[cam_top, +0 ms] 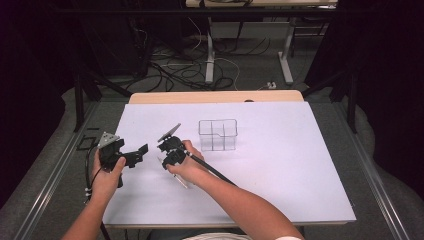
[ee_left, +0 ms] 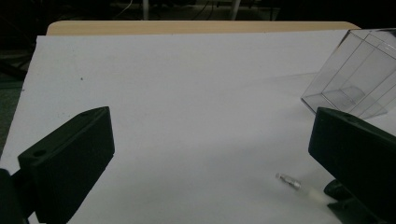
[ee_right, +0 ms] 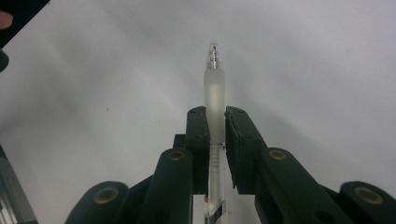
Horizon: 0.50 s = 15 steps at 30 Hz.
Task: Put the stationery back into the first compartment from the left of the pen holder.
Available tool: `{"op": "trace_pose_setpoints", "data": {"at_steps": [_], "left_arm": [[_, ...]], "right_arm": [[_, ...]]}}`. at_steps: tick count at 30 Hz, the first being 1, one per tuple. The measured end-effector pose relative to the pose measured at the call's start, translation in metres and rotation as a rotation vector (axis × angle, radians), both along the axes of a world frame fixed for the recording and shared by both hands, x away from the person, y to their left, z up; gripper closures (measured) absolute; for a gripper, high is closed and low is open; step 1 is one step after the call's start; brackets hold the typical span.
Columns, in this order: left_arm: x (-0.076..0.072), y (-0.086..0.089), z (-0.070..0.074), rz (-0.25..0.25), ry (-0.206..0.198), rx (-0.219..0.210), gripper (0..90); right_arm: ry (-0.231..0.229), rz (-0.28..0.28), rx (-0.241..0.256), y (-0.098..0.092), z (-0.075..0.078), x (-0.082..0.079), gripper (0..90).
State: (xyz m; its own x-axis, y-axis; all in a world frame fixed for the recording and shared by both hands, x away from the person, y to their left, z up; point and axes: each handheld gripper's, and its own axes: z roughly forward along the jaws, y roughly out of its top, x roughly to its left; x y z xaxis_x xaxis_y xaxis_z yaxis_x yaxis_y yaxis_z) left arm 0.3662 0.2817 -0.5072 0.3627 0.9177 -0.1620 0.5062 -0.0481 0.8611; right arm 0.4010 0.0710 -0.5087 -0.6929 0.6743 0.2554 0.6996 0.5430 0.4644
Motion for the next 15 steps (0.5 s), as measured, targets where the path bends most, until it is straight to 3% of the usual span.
{"op": "trace_pose_setpoints", "data": {"at_steps": [7, 8, 9, 11, 12, 13, 15], "left_arm": [[0.0, 0.0, 0.0, 0.0, 0.002, -0.001, 0.2], [0.0, 0.0, 0.0, 0.0, 0.002, -0.001, 0.2], [0.0, 0.0, 0.0, 0.0, 0.002, -0.001, 0.2], [0.0, 0.0, -0.001, -0.001, 0.004, 0.0, 0.2], [0.0, 0.0, -0.001, -0.002, 0.004, 0.004, 0.2], [0.0, -0.001, -0.001, -0.002, 0.004, 0.003, 0.2], [0.0, -0.001, -0.001, -0.003, 0.005, 0.004, 0.2]], "right_arm": [[-0.063, -0.042, 0.028, -0.015, 0.012, 0.008, 80.4], [-0.085, -0.063, 0.054, -0.016, 0.013, 0.009, 80.4], [-0.075, -0.056, 0.046, -0.019, 0.017, 0.01, 80.4], [-0.114, -0.075, 0.073, -0.024, 0.021, 0.013, 80.4], [-0.107, -0.073, 0.06, -0.027, 0.026, 0.014, 80.4], [-0.125, -0.098, 0.09, -0.028, 0.027, 0.014, 80.4], [-0.143, -0.097, 0.074, -0.034, 0.035, 0.017, 80.4]]}}
